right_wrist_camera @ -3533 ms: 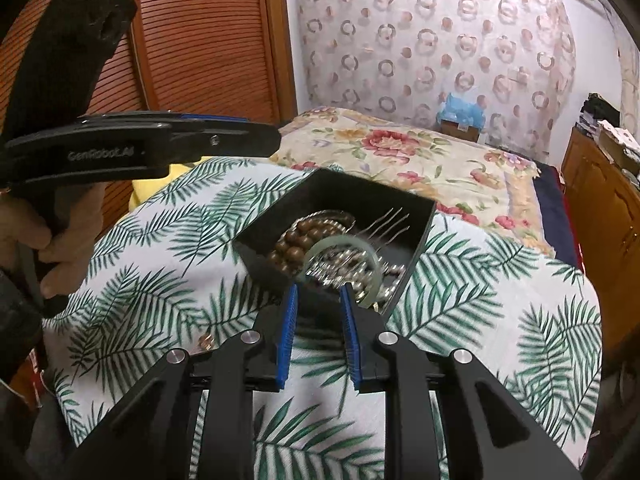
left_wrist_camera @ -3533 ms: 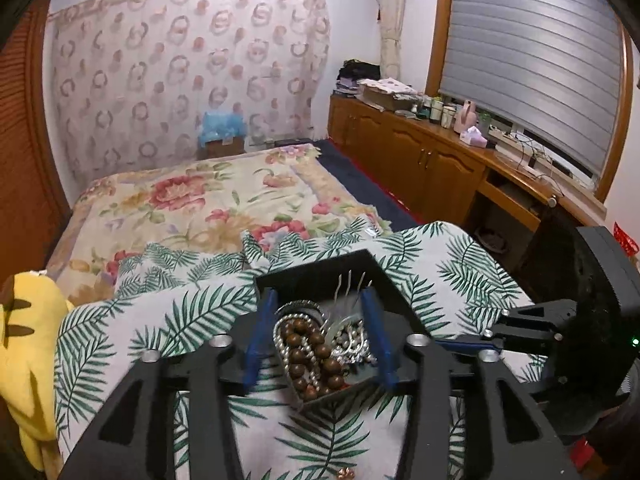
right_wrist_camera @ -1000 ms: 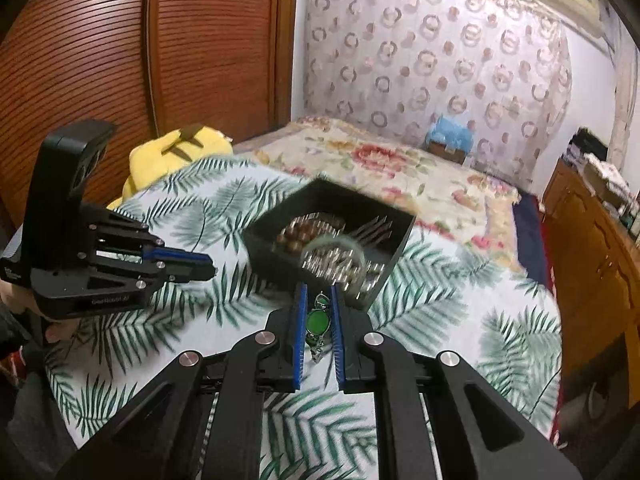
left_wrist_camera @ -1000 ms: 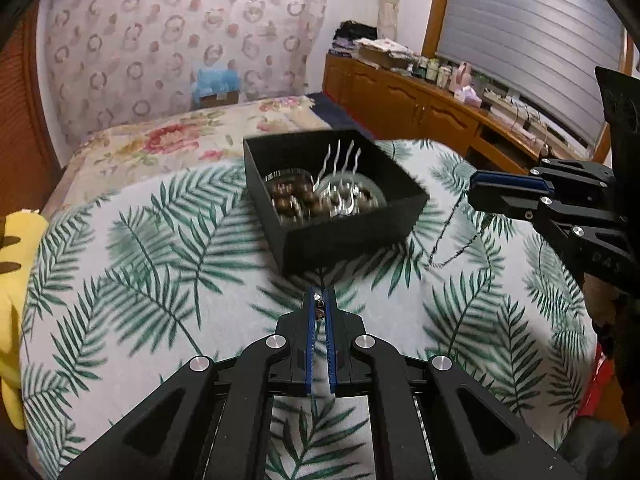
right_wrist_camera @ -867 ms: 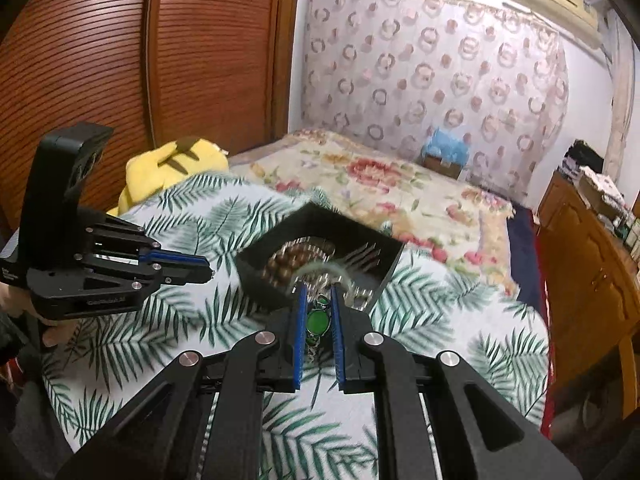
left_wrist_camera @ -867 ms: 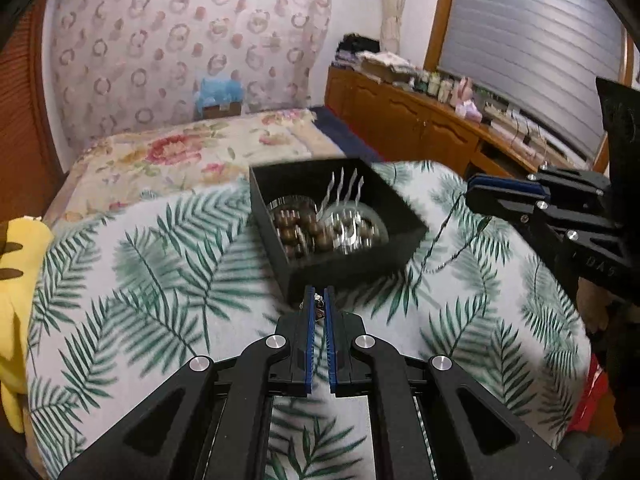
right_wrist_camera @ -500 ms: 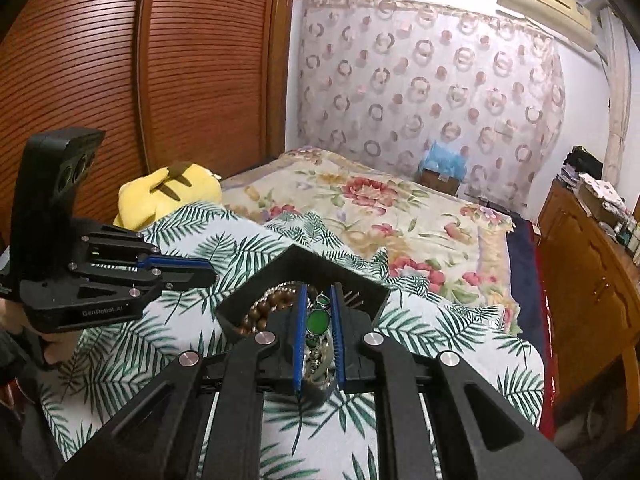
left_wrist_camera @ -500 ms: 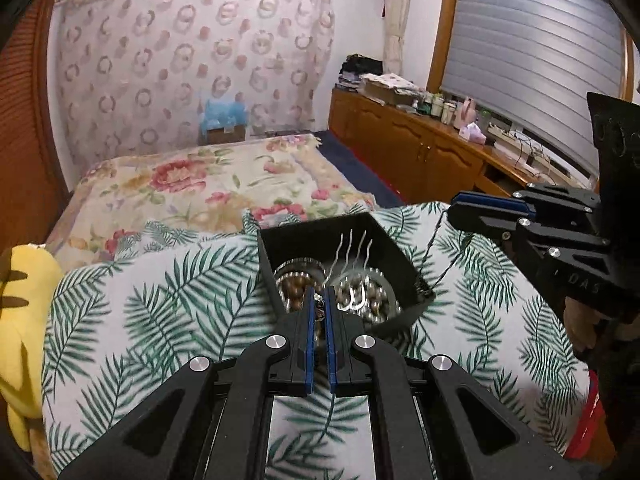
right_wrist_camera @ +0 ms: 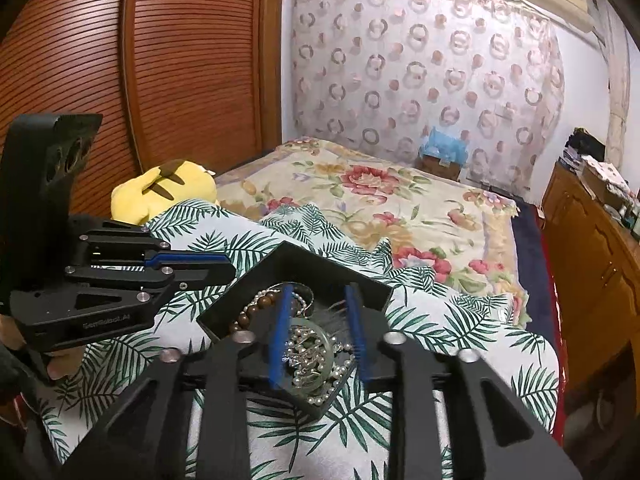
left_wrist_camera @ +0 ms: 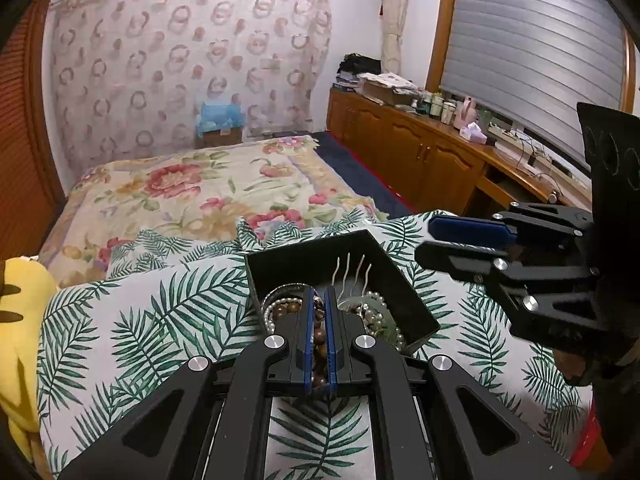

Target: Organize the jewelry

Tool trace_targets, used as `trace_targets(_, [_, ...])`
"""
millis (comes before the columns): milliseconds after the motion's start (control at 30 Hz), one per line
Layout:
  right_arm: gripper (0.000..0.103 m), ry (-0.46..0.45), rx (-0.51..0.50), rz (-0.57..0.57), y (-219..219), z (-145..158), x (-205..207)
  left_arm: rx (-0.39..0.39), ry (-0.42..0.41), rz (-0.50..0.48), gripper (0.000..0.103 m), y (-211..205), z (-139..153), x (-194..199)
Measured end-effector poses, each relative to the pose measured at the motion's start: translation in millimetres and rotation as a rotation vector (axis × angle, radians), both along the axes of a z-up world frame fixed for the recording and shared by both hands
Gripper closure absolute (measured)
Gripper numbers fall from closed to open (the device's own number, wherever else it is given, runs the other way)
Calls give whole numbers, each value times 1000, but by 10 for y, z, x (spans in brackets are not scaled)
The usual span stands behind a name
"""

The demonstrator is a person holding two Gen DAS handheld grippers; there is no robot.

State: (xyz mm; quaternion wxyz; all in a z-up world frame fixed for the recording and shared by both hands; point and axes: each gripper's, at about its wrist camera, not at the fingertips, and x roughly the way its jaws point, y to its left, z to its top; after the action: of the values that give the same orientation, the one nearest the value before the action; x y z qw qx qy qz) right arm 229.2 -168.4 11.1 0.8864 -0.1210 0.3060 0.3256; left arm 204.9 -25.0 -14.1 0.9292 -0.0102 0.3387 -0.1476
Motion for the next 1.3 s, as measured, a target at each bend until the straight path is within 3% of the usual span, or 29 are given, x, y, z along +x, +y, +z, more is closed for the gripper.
trace_targets(133, [69,6,5,-15,-65,-25,-56,5,5,12,96,-20,-17,-26])
trace_targets(267, [68,22,30,-52,-171,-58,-139,3,1,33,75,-11,-32,-159])
trace_targets(367, [59,34,44,-77,-252,-99,-221,1,4,52,70,-15,-27,-288])
trace_targets(467, [52,33,52,-100,-309,-117,-316,15,-16,68,47,-24,-6,-431])
trace_targets(533, [51,32,61,-123,-351,-130,-398,20,-22,81,40,-22,4,-524])
trace_targets(600, [47,28,71,-135,-385,-122,-470,29,-32,102,22,-19,23,-612])
trace_targets(767, [28,-9,84,-194,-456,-85,-708,45,-51,138,8,11,65,-804])
trace_targets(1033, [3,-71,129,-256,-561,12,-1099,93,-98,216,8,30,97,-1181])
trace_targets(1300, [3,-106,145,-315,-638,14,-1294,96,-123,246,8,63,141,-1433])
